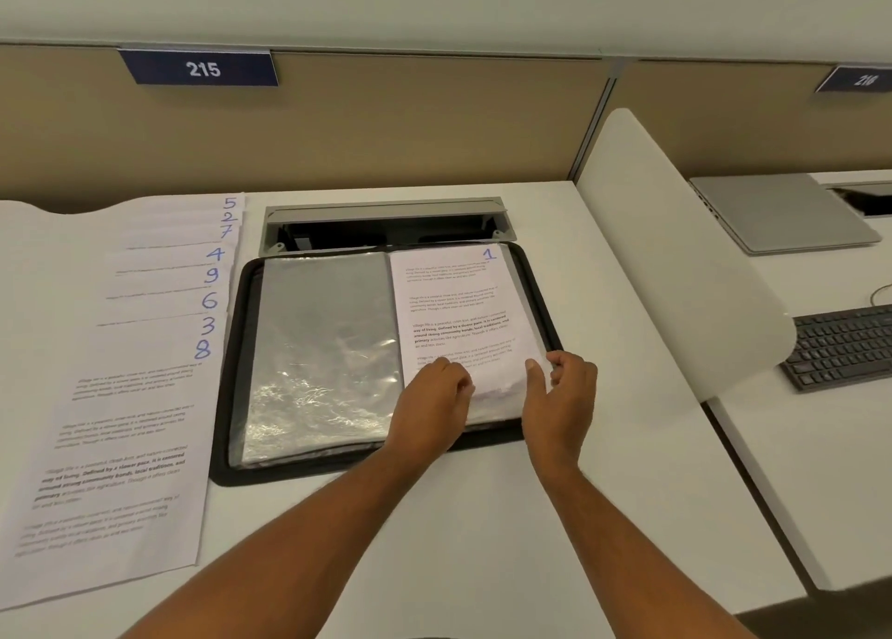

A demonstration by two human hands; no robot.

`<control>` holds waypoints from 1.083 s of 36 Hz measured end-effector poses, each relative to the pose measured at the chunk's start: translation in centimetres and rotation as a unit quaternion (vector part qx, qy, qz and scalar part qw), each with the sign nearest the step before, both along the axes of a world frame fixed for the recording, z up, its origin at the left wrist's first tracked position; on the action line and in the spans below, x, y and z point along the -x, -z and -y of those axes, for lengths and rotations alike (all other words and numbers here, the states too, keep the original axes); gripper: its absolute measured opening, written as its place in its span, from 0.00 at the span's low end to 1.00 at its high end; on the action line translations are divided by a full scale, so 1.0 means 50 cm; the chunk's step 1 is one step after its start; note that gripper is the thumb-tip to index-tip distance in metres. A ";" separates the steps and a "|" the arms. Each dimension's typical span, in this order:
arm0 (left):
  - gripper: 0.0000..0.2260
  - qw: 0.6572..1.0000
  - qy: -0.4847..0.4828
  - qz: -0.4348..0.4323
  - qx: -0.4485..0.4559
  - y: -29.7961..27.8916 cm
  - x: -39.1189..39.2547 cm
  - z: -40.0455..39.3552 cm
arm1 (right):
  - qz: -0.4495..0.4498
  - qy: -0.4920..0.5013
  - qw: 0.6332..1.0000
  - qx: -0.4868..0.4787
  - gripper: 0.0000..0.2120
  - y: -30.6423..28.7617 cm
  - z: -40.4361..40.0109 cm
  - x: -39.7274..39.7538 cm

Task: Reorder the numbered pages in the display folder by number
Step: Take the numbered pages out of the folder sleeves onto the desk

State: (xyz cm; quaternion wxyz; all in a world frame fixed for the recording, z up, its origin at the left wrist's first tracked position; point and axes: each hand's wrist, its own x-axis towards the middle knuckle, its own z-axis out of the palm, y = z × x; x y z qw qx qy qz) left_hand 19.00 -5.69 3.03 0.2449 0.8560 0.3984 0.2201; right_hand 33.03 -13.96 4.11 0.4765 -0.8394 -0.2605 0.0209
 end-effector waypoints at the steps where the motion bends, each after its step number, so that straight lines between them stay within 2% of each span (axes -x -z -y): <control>1: 0.03 1.000 -0.009 0.007 0.006 -0.003 -0.003 -0.002 | 0.057 -0.024 0.998 0.008 0.12 0.005 0.004 0.001; 3: 0.04 1.000 -0.017 0.011 0.015 -0.007 -0.005 -0.004 | 0.150 -0.089 0.985 0.007 0.12 0.016 0.013 0.010; 5: 0.03 1.000 -0.012 0.010 0.022 -0.003 -0.007 -0.005 | 0.201 -0.142 0.969 -0.001 0.10 0.030 0.021 0.022; 7: 0.03 0.999 0.008 0.000 0.031 0.005 -0.006 -0.006 | 0.196 -0.165 0.967 -0.006 0.09 0.044 0.028 0.031; 12: 0.13 0.993 0.067 -0.085 0.054 0.034 0.009 0.004 | 0.150 -0.170 0.974 -0.008 0.07 0.066 0.040 0.022; 19: 0.02 0.993 0.042 -0.079 0.078 0.035 0.003 0.002 | 0.139 -0.191 0.972 0.009 0.04 0.071 0.069 0.020; 22: 0.05 0.993 0.035 -0.060 0.097 0.028 0.002 -0.004 | 0.162 -0.198 0.967 0.012 0.03 0.085 0.078 0.027; 26: 0.08 0.992 0.014 -0.034 0.123 0.027 0.005 -0.011 | 0.209 -0.233 0.950 0.019 0.08 0.098 0.087 0.042; 29: 0.07 0.992 -0.004 -0.009 0.127 0.020 0.008 -0.010 | 0.278 -0.279 0.919 0.027 0.12 0.101 0.088 0.058; 31: 0.05 0.991 -0.027 0.009 0.133 0.014 0.010 -0.007 | 0.314 -0.310 0.897 0.025 0.12 0.099 0.082 0.069; 34: 0.03 0.987 -0.059 0.039 0.143 0.010 0.014 -0.003 | 0.320 -0.348 0.881 0.019 0.10 0.100 0.059 0.083; 36: 0.03 0.986 -0.073 0.056 0.141 0.006 0.019 -0.004 | 0.312 -0.364 0.876 0.050 0.12 0.112 0.040 0.087; 39: 0.03 0.985 -0.074 0.070 0.138 0.002 0.029 -0.008 | 0.316 -0.367 0.864 0.139 0.23 0.134 0.016 0.084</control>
